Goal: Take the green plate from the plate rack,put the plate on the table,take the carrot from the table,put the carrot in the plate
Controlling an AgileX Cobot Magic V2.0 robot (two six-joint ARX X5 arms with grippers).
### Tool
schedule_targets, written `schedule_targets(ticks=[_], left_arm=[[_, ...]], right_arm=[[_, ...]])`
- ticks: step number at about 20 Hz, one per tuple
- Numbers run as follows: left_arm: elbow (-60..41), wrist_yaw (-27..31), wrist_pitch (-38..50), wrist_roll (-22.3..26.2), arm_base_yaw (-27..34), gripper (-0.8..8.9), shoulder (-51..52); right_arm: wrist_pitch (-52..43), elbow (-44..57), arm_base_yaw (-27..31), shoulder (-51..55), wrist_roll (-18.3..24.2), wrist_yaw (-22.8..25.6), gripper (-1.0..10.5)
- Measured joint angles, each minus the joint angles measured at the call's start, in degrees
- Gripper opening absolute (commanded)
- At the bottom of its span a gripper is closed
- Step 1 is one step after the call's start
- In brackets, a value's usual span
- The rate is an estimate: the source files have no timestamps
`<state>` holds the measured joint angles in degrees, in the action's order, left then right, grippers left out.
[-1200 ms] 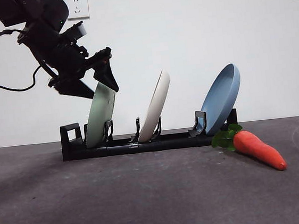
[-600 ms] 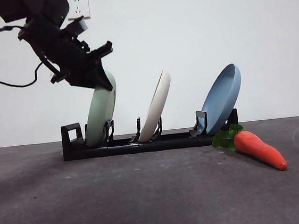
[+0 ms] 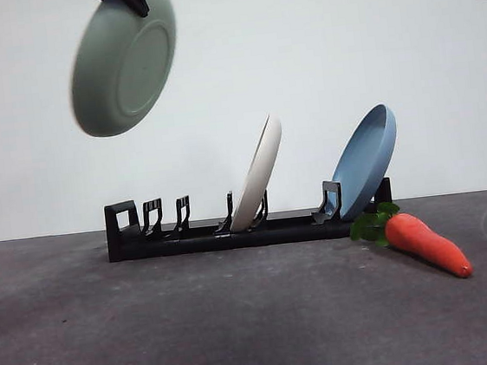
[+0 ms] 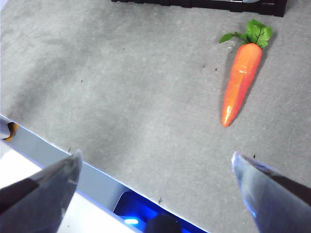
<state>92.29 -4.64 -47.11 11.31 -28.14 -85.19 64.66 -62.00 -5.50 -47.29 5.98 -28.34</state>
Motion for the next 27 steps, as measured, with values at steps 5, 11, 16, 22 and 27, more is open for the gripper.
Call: schedule_targets(ticks=[5, 11, 16, 22, 27], left_arm=[[-2.0, 21.7, -5.1, 6.1, -19.8, -0.05, -1.0], [-16.4, 30.7, 4.7, 7.3, -32.0, -0.05, -5.1], [-29.1, 36.5, 19.4, 9.1, -33.0, -0.05, -10.6], [-29.9, 41.6, 25.6, 10.6, -33.6, -0.05, -20.0], [-29.9, 42.9, 26.2, 8.8, -34.3, 0.92, -21.6]], right_arm=[[0.0, 0.0, 0.0, 0.0, 0.0, 0.0, 6.0], [0.0, 0.0, 0.0, 0.0, 0.0, 0.0, 6.0], [0.0, 0.0, 0.0, 0.0, 0.0, 0.0, 6.0], [0.0, 0.0, 0.0, 0.0, 0.0, 0.0, 6.0], [-0.5, 0.0, 0.0, -0.3, 0.0, 0.0, 6.0]])
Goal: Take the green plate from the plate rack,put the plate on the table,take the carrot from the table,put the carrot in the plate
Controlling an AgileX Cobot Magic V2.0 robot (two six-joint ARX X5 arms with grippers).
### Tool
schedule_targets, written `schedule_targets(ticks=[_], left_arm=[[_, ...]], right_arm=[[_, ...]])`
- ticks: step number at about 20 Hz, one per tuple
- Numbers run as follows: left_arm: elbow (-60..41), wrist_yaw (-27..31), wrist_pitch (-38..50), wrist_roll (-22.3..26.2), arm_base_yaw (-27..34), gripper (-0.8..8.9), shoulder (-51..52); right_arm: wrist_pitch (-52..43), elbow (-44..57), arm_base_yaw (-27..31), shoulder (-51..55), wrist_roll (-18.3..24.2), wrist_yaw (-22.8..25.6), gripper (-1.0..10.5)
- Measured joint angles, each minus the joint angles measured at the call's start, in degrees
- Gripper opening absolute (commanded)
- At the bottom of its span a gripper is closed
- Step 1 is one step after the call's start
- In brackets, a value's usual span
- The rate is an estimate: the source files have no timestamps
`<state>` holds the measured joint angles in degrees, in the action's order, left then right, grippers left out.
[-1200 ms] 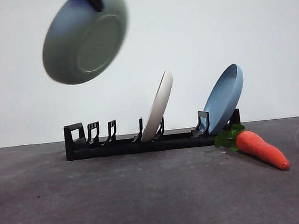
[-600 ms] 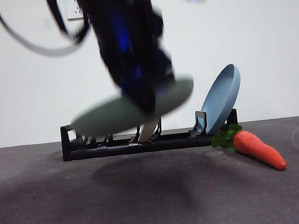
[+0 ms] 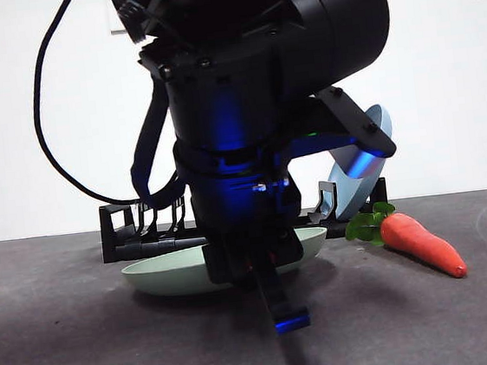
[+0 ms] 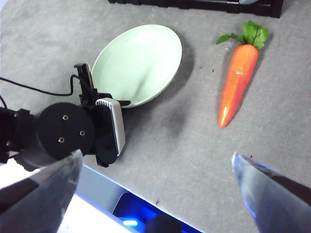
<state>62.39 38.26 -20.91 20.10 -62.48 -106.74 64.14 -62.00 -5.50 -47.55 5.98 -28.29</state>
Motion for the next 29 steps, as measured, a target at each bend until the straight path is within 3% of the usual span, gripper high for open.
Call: schedule_targets(ticks=[2, 3, 10, 15, 18, 23, 27, 29], left_arm=[[0.0, -1.0, -0.4, -2.4, -0.1, 3.26, 0.0], [0.0, -1.2, -1.2, -3.3, -0.4, 3.66, 0.0], [0.2, -1.0, -5.2, -5.7, -1.5, 3.78, 4.2], [4.4, -3.3, -12.9, -12.9, -3.7, 3.77, 16.8], [7.1, -8.9, -16.0, -18.8, -5.3, 3.77, 25.9], [7.6, -19.1, -15.9, -26.1, -6.0, 3.77, 40.5], [7.6, -22.0, -16.5, -28.6, -6.0, 3.77, 47.3], [7.6, -22.2, -17.6, -29.8, -6.0, 3.77, 48.9]], right_arm=[[-0.5, 0.0, 0.0, -0.4, 0.0, 0.0, 6.0], [-0.5, 0.0, 0.0, -0.7, 0.0, 0.0, 6.0], [-1.6, 0.0, 0.0, -2.5, 0.0, 0.0, 6.0], [-9.4, 0.0, 0.0, -8.9, -0.9, 0.0, 6.0], [-14.8, 0.0, 0.0, -15.9, -1.5, 0.3, 5.9], [-26.7, 0.0, -4.5, -31.3, -2.4, 8.3, 5.9], [-34.9, 0.0, -8.7, -43.0, -2.5, 18.6, 5.9], [-38.2, 0.0, -9.5, -47.5, -3.0, 20.5, 5.3]])
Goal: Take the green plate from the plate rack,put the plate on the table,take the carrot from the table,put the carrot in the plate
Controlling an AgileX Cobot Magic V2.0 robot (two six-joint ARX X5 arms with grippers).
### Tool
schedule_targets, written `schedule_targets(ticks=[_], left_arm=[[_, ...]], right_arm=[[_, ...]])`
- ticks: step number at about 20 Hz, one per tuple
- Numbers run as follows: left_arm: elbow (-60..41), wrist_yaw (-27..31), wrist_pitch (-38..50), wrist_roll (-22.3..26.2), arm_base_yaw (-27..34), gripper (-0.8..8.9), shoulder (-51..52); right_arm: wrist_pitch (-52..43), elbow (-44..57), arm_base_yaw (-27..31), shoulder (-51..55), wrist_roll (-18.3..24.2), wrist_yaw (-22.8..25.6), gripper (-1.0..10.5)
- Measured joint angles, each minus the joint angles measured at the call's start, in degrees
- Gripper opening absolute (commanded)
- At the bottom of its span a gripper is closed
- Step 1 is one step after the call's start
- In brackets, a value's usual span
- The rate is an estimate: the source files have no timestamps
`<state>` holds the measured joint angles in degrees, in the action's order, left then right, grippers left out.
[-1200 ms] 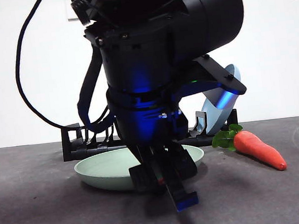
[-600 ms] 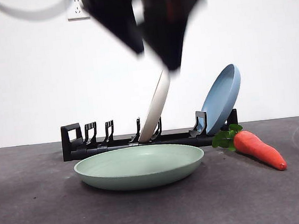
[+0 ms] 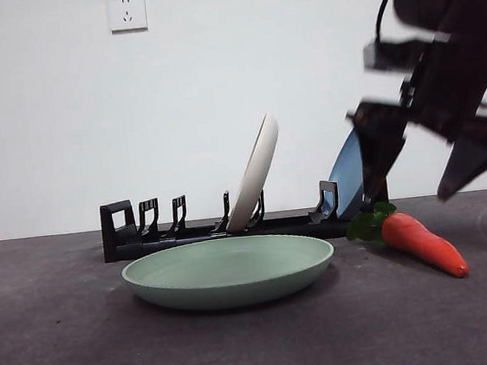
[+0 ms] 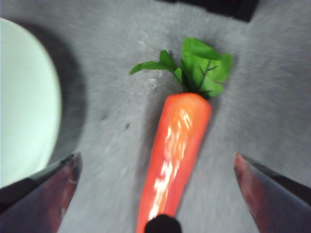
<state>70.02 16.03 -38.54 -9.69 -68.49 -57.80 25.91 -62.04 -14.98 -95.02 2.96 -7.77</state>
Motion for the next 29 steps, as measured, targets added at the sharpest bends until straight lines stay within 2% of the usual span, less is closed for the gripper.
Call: schedule_targets(ticks=[1, 4, 7, 10, 12, 14, 16, 21, 23, 25, 29], left_arm=[[0.0, 0.0, -0.7, -0.5, 0.0, 3.77, 0.4], [0.0, 0.0, -2.1, -1.6, 0.0, 3.77, 0.6], [0.0, 0.0, -2.8, -1.9, 0.0, 3.77, 0.6], [0.0, 0.1, -2.9, -2.0, 0.0, 3.77, 0.6], [0.0, 0.1, -2.9, -2.0, 0.0, 3.77, 0.6], [0.0, 0.1, -2.9, -2.0, 0.0, 3.77, 0.6], [0.0, 0.1, -2.9, -2.0, 0.0, 3.77, 0.6], [0.0, 0.1, -3.5, -2.0, 0.0, 3.77, 0.6], [0.0, 0.8, -4.3, -2.0, 0.0, 3.77, 0.6], [0.0, 3.0, -4.3, -2.0, 0.0, 3.77, 0.6], [0.0, 3.2, -5.8, -2.0, 0.0, 3.77, 0.6]], right_arm=[[-1.4, 0.0, -0.1, -1.6, -0.2, 0.5, 4.9], [-5.4, 0.0, -0.1, -5.2, -1.1, 0.7, 4.9], [-6.3, 0.0, -0.3, -7.3, -1.9, 2.0, 3.4], [-7.4, 0.0, -0.7, -8.0, -2.0, 2.0, 3.3], [-7.6, 0.0, -0.7, -8.2, -2.3, 2.0, 2.4], [-7.6, 0.0, -0.7, -9.0, -2.4, 2.0, 2.2], [-7.6, 0.0, -0.7, -9.0, -2.6, 2.0, -0.2], [-6.2, 0.0, -1.5, -7.8, -2.6, 1.8, -0.1], [-6.7, 0.0, -4.7, -2.8, -3.7, 1.8, -0.1], [-11.2, -0.2, -10.4, 2.8, -4.5, 1.8, -0.1], [-19.1, -0.8, -21.4, -1.0, -6.3, 1.8, -0.1]])
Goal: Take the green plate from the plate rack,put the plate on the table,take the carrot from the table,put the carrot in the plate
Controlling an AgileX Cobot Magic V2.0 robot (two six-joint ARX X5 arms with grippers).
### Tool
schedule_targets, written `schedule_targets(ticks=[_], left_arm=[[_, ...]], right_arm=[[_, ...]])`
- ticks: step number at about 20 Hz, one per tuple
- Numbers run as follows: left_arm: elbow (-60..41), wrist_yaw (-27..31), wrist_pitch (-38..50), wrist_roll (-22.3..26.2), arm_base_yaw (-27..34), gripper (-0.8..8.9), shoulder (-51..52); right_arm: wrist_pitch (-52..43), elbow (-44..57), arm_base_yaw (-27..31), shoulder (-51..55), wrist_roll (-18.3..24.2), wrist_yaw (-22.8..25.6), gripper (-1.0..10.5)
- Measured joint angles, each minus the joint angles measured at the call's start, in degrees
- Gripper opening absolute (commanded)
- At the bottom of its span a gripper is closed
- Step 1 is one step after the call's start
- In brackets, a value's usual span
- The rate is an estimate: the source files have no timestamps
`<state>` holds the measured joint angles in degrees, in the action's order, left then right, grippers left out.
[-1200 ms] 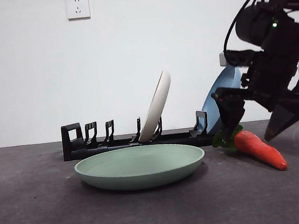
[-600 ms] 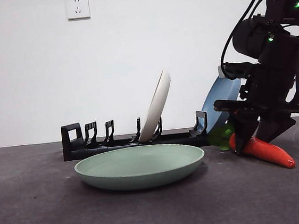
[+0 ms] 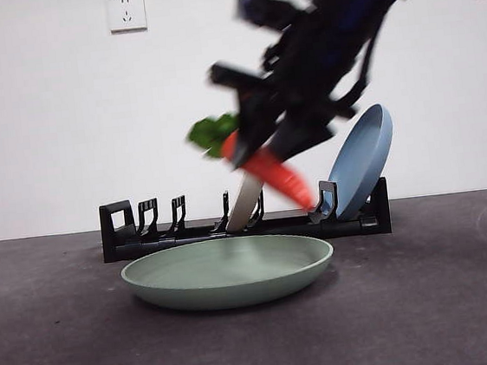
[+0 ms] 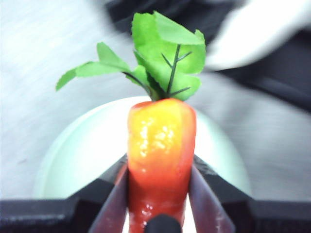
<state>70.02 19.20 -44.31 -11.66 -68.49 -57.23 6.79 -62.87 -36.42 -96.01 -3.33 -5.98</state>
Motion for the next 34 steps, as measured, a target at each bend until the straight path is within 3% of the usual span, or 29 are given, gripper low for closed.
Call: schedule_targets(ticks=[3, 8, 10, 13, 20, 26, 34], left_arm=[[0.0, 0.0, -1.5, 0.0, 0.0, 3.77, 0.0], [0.0, 0.1, -3.8, 0.0, 0.0, 3.77, 0.0], [0.0, 0.1, -3.8, 0.0, 0.0, 3.77, 0.0], [0.0, 0.1, -3.8, 0.0, 0.0, 3.77, 0.0], [0.0, 0.1, -3.9, 0.0, 0.0, 3.77, 0.0], [0.0, 0.1, -4.0, 0.0, 0.0, 3.77, 0.0], [0.0, -0.1, -4.8, 0.0, 0.0, 3.77, 0.0]], right_arm=[[-4.8, 0.0, -3.1, -6.5, -1.7, 0.1, -0.1], [-8.0, 0.1, -3.3, -12.5, -3.4, 0.2, -0.1], [-8.2, 0.1, -3.3, -12.9, -3.6, 0.2, 1.1], [-8.2, 0.1, -3.3, -12.9, -3.8, 0.2, 4.6], [-5.0, 0.2, -3.3, -12.2, -4.4, 0.1, 4.7], [7.4, 0.4, -3.3, 6.3, -4.4, 0.0, 4.7], [47.3, 0.4, -3.3, 34.1, -4.4, -4.5, 4.7]])
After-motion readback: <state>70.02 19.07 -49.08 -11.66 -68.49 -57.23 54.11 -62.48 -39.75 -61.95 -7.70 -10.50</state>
